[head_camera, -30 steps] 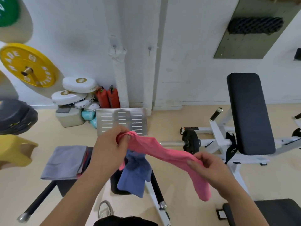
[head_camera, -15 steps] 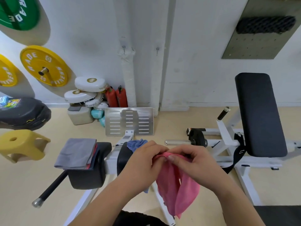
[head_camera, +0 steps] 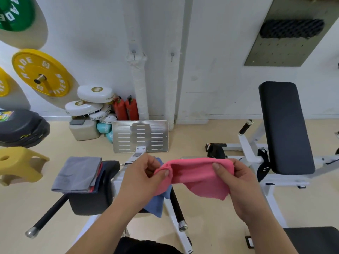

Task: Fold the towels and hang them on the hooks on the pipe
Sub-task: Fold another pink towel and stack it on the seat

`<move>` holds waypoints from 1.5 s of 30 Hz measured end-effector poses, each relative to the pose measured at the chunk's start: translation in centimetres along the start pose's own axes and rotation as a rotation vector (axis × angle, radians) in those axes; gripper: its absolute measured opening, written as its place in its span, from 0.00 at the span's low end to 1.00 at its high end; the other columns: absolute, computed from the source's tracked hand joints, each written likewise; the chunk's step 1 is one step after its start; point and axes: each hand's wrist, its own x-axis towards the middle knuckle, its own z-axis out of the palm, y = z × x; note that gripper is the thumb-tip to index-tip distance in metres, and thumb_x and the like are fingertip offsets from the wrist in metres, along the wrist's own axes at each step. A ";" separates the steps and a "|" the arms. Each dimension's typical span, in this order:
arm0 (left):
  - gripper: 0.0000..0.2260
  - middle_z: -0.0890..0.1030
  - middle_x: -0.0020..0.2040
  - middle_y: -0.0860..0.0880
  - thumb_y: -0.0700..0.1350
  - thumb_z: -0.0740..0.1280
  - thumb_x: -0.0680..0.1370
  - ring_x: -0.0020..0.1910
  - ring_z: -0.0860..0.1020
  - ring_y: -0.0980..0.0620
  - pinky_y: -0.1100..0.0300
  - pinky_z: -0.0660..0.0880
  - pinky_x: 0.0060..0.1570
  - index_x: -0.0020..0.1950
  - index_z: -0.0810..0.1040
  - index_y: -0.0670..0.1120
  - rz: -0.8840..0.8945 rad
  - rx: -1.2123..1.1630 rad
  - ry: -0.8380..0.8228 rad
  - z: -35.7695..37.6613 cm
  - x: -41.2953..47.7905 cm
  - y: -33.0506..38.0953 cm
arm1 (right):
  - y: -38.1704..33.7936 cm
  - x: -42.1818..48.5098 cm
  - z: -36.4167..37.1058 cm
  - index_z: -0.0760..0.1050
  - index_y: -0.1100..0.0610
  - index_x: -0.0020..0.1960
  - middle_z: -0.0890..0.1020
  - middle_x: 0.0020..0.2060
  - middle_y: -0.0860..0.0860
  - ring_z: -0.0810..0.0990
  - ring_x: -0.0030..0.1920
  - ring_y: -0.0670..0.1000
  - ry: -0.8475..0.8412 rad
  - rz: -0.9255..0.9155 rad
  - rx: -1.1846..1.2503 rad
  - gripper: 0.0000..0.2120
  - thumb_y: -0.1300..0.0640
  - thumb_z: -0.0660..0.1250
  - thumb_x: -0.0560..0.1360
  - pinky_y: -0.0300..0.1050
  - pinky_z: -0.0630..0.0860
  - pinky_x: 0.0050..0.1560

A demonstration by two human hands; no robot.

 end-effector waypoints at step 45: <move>0.12 0.89 0.48 0.44 0.37 0.68 0.82 0.50 0.87 0.46 0.54 0.82 0.51 0.49 0.89 0.48 -0.375 -0.612 -0.223 5.0 -5.5 1.7 | 2.2 -5.6 5.3 0.85 0.43 0.41 0.85 0.40 0.41 0.84 0.47 0.44 0.073 -0.235 -0.412 0.14 0.63 0.75 0.76 0.33 0.77 0.44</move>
